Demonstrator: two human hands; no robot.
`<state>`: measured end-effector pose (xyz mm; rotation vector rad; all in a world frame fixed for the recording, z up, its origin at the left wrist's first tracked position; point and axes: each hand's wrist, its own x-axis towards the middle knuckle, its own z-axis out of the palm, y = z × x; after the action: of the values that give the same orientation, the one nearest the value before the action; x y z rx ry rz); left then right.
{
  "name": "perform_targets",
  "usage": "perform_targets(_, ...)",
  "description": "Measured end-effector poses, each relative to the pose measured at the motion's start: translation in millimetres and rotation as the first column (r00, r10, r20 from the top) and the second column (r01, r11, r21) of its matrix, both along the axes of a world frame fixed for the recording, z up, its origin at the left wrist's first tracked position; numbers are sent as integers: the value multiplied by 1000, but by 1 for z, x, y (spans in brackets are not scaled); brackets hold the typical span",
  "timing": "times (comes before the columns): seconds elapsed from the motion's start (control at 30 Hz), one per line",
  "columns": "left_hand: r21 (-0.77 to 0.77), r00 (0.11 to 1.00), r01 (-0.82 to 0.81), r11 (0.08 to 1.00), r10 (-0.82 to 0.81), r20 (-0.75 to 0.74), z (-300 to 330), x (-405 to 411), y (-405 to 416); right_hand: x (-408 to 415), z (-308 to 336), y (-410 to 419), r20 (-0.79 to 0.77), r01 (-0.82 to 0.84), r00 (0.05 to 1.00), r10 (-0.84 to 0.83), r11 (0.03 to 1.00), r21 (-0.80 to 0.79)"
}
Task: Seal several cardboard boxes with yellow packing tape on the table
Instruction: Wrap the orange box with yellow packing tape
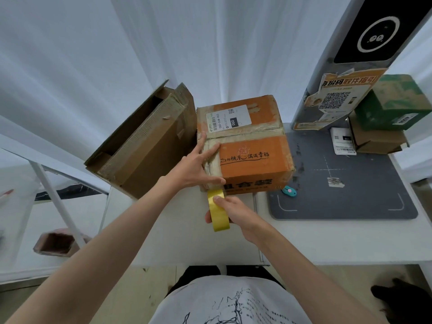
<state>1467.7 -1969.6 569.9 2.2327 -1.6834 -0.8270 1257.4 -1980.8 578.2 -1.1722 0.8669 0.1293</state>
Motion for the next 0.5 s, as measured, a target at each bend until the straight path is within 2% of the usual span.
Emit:
perform_targets(0.1,9,1000,-15,1000,15,12,4,-1,-1,-1,-17,4,-47,-43,998,45,998,44)
perform_targets(0.17,19,1000,-20,1000,20,22,7,-3,-2,-2,-28,2,-80,-15,997,21,997,75)
perform_targets(0.3,30,999,-35,999,35,15,12,-6,-5,6,-36,0,-116,4,993,-5,1000,-9)
perform_targets(0.5,38,999,-49,998,48,22,13,-7,-6,-6,-40,5,-70,-76,995,76,997,8)
